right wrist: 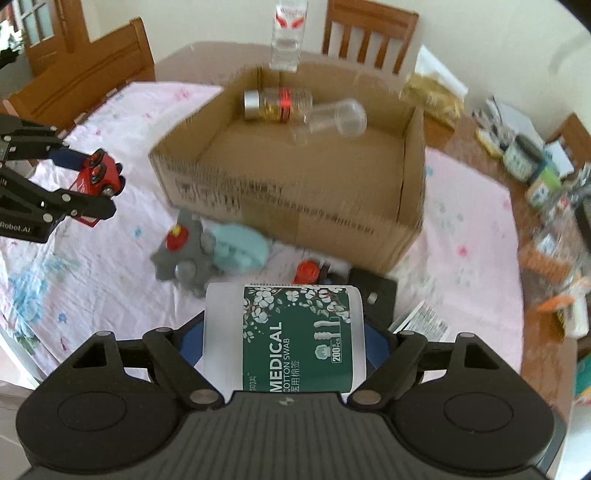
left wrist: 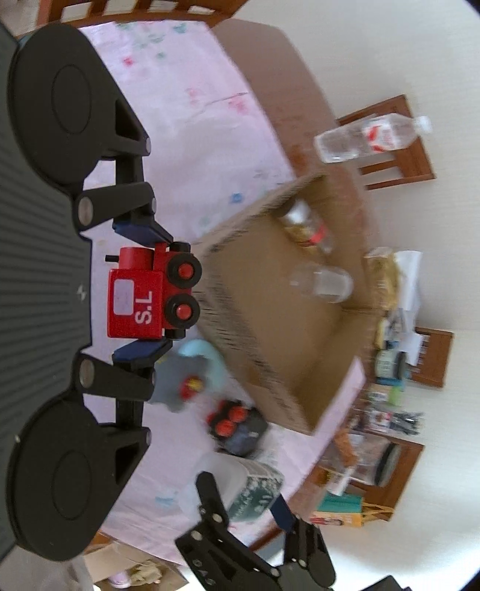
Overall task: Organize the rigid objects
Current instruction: 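Carry the train and swab tub over the box and release both inside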
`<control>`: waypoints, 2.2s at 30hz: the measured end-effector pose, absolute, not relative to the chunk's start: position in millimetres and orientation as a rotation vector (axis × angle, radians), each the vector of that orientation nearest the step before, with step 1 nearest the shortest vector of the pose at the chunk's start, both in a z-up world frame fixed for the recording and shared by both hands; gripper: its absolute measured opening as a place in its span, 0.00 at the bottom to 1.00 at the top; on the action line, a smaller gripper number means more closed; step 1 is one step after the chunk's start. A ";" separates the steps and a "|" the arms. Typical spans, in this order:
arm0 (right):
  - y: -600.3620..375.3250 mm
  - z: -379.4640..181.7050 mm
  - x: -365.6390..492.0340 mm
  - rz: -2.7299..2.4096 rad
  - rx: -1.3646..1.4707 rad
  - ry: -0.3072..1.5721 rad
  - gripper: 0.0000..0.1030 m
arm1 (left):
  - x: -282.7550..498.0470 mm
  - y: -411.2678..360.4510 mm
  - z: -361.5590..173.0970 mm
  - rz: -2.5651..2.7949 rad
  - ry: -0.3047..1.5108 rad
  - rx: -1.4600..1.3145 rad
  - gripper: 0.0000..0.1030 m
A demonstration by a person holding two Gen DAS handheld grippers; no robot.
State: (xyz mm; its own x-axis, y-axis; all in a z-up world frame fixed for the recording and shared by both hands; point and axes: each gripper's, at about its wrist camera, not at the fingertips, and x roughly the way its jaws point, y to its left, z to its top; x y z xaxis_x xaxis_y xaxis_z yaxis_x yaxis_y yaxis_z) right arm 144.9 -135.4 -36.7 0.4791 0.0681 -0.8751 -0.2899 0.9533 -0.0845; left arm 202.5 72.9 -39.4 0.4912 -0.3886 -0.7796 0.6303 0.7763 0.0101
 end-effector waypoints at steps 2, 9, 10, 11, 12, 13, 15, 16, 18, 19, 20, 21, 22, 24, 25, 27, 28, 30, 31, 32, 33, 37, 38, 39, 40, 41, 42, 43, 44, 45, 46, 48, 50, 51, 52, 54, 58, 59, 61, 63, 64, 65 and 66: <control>-137.7 -28.0 148.5 0.228 -0.243 1.024 0.84 | 208.6 65.9 -31.3 -0.631 0.831 0.306 0.51; -147.6 -3.5 167.0 0.262 -0.289 0.950 0.84 | 232.5 39.9 -14.3 -0.629 0.756 0.307 0.51; -149.2 -0.9 170.3 0.263 -0.295 0.940 0.84 | 236.9 35.6 -14.5 -0.622 0.757 0.312 0.51; -150.8 1.5 173.3 0.264 -0.298 0.931 0.84 | 241.9 31.3 -15.8 -0.608 0.762 0.318 0.51; -152.3 3.6 176.5 0.267 -0.299 0.922 0.84 | 246.3 28.2 -17.0 -0.600 0.762 0.319 0.51; -154.3 6.3 180.5 0.271 -0.299 0.915 0.84 | 250.5 26.5 -17.5 -0.594 0.764 0.315 0.51; -157.4 10.2 188.6 0.279 -0.303 0.899 0.84 | 258.6 22.6 -19.7 -0.577 0.771 0.301 0.51; -158.5 11.6 191.6 0.284 -0.305 0.893 0.84 | 261.4 20.9 -20.7 -0.568 0.770 0.296 0.51; -162.1 14.1 198.8 0.292 -0.307 0.883 0.84 | 267.5 17.8 -23.4 -0.538 0.765 0.281 0.51; -163.9 14.4 203.4 0.294 -0.308 0.881 0.84 | 270.4 16.9 -25.0 -0.509 0.757 0.263 0.55; -164.6 14.2 206.4 0.296 -0.310 0.881 0.84 | 270.9 16.8 -25.6 -0.486 0.747 0.251 0.69; -165.6 14.2 209.2 0.301 -0.313 0.880 0.84 | 271.1 15.9 -25.6 -0.472 0.739 0.245 0.78; -166.6 14.0 212.0 0.308 -0.315 0.879 0.84 | 269.5 15.0 -25.0 -0.461 0.723 0.239 0.91; -169.0 13.4 217.3 0.322 -0.316 0.877 0.84 | 263.1 16.4 -23.5 -0.440 0.683 0.224 0.92; -170.0 12.5 220.3 0.329 -0.316 0.878 0.84 | 262.0 17.0 -23.1 -0.431 0.684 0.218 0.93; -171.8 10.4 226.1 0.345 -0.318 0.881 0.84 | 259.5 19.6 -23.5 -0.399 0.704 0.203 0.93; -172.4 9.2 229.1 0.352 -0.320 0.881 0.84 | 257.8 21.1 -23.9 -0.382 0.712 0.196 0.93; -172.9 7.3 234.9 0.365 -0.325 0.880 0.84 | 251.8 24.7 -24.2 -0.347 0.726 0.181 0.95; -173.3 6.6 238.3 0.373 -0.328 0.879 0.84 | 248.9 26.4 -24.2 -0.332 0.729 0.175 0.95; -173.2 6.3 241.2 0.378 -0.329 0.878 0.84 | 245.0 27.8 -23.4 -0.316 0.729 0.167 0.96; -173.3 5.8 244.9 0.384 -0.331 0.877 0.84 | 241.7 29.1 -23.3 -0.302 0.730 0.159 0.96; -174.8 3.4 261.4 0.406 -0.334 0.874 0.84 | 226.7 33.5 -22.5 -0.230 0.735 0.123 0.98; -174.8 2.6 265.5 0.410 -0.335 0.874 0.84 | 223.6 34.0 -22.9 -0.212 0.737 0.117 0.98; -174.8 1.0 270.4 0.413 -0.336 0.875 0.84 | 220.1 34.2 -23.1 -0.193 0.739 0.111 0.98; -174.6 -1.0 275.8 0.419 -0.337 0.878 0.84 | 215.9 34.3 -23.0 -0.174 0.738 0.106 0.98; -174.8 -3.0 280.3 0.423 -0.337 0.880 0.84 | 211.3 34.1 -23.1 -0.160 0.735 0.101 0.98; -175.0 -5.3 285.1 0.428 -0.336 0.884 0.84 | 206.7 34.1 -23.6 -0.149 0.737 0.096 0.98; -175.7 -8.6 291.1 0.433 -0.337 0.890 0.84 | 203.1 34.6 -24.0 -0.139 0.743 0.089 0.98; -175.6 -11.1 295.7 0.435 -0.340 0.894 0.84 | 199.8 35.2 -25.1 -0.124 0.752 0.080 0.98; -175.5 -14.3 301.3 0.438 -0.346 0.897 0.84 | 196.8 35.9 -26.2 -0.110 0.758 0.073 0.98; -175.3 -17.1 306.1 0.441 -0.353 0.901 0.84 | 193.5 36.6 -27.1 -0.093 0.763 0.068 0.98; -175.0 -22.7 315.2 0.441 -0.365 0.908 0.84 | 187.5 37.9 -28.6 -0.064 0.771 0.060 0.98; -174.5 -27.7 325.7 0.439 -0.382 0.906 0.84 | 180.5 39.0 -29.4 -0.039 0.779 0.059 0.98; -174.2 -29.9 330.6 0.434 -0.388 0.904 0.84 | 177.9 39.2 -29.7 -0.028 0.782 0.061 0.98; -174.2 -32.2 335.9 0.425 -0.394 0.899 0.84 | 175.6 39.3 -29.9 -0.017 0.785 0.063 0.98; -174.3 -35.8 344.5 0.406 -0.401 0.893 0.90 | 170.3 38.8 -30.1 0.007 0.790 0.066 0.98; -178.7 -32.2 348.7 0.422 -0.360 0.882 1.00 | 163.0 38.3 -31.7 0.037 0.804 0.061 0.98; -179.3 -30.6 347.8 0.426 -0.352 0.880 1.00 | 161.8 37.9 -32.1 0.042 0.807 0.064 0.98; -179.4 -26.8 343.2 0.425 -0.348 0.870 1.00 | 161.0 37.3 -32.8 0.045 0.813 0.070 0.98; -181.1 -23.6 336.6 0.425 -0.341 0.867 1.00 | 160.6 36.5 -33.5 0.042 0.815 0.074 0.98; -182.2 -22.1 333.1 0.425 -0.335 0.866 1.00 | 160.8 36.0 -33.8 0.038 0.815 0.075 0.98; -183.3 -20.5 329.3 0.423 -0.330 0.865 1.00 | 160.9 35.8 -34.1 0.034 0.816 0.075 0.98; -184.2 -18.6 324.8 0.421 -0.326 0.863 1.00 | 161.2 35.0 -34.4 0.028 0.815 0.076 0.98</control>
